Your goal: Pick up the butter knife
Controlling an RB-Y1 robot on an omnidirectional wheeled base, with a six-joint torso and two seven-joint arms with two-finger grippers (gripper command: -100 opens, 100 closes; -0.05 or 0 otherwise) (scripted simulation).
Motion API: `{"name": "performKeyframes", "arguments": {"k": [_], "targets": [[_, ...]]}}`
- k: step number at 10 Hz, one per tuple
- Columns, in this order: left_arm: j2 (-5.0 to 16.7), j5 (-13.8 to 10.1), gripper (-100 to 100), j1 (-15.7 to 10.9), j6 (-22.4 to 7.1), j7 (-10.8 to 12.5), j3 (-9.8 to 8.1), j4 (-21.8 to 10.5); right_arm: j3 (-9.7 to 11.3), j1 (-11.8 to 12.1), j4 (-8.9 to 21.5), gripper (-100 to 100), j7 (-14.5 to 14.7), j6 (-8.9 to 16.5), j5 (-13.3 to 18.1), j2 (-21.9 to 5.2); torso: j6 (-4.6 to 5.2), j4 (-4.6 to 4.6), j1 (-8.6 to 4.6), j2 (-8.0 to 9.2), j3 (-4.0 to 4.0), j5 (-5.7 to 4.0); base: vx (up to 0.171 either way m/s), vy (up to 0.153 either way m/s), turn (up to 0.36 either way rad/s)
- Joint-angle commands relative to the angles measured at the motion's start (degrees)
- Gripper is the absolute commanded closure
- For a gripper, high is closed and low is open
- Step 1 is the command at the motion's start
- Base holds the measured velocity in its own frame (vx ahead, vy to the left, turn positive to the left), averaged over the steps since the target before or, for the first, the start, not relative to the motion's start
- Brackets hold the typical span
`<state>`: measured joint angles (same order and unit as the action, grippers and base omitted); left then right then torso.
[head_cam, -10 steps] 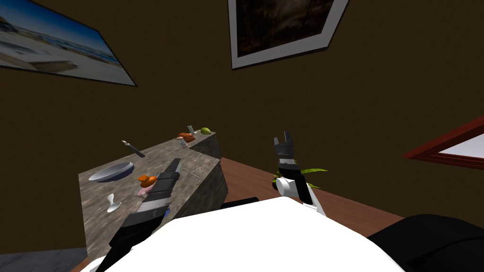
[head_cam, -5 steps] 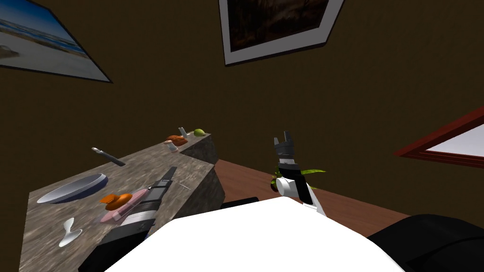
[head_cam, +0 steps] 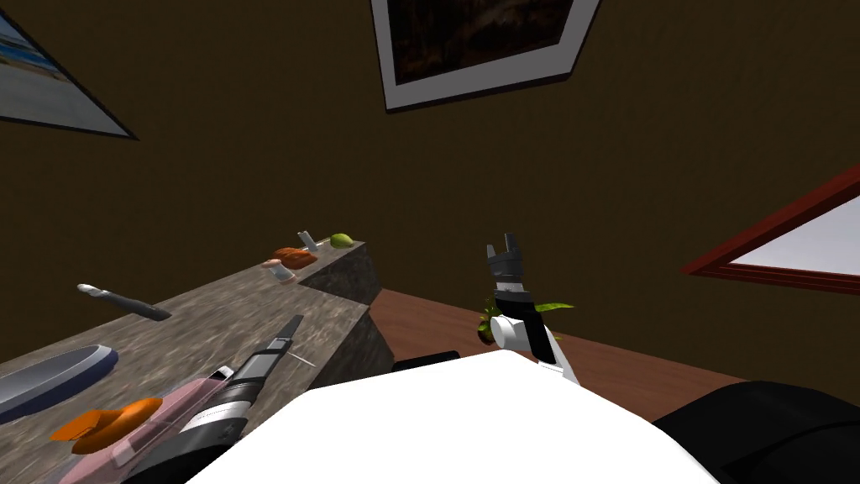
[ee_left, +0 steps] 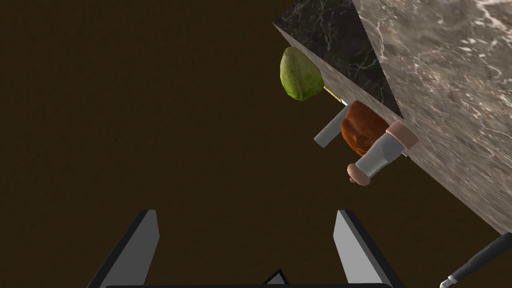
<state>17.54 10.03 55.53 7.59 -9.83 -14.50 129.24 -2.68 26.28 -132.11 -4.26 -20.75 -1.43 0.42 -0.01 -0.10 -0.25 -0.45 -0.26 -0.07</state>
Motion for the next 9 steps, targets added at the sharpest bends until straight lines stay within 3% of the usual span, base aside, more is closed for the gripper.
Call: {"name": "performKeyframes", "arguments": {"k": [1, 3, 9], "targets": [[0.2, 0.1, -100, 0.8, -1.8, -0.7, -0.52, -0.9, 0.0, 0.0, 0.0, 0, 0.0, 0.0, 0.0, 0.0, 0.00, 0.00, 0.00, 0.00, 0.00, 0.00, 0.097, -0.037, -0.038], [1.3, 0.0, -100, 3.6, -5.7, -2.0, -2.24, -2.0, 0.0, 0.0, 0.0, 0, 0.0, 0.0, 0.0, 0.0, 0.00, 0.03, 0.03, 0.16, 0.09, 0.01, 0.102, -0.052, -0.103], [3.0, -0.9, -100, 7.3, -15.3, -3.6, -4.52, -3.8, 0.0, 0.0, 0.0, 0, 0.0, 0.0, 0.0, 0.0, 0.00, 0.02, 0.06, 0.07, 0.04, 0.02, 0.097, -0.033, -0.059]]}}
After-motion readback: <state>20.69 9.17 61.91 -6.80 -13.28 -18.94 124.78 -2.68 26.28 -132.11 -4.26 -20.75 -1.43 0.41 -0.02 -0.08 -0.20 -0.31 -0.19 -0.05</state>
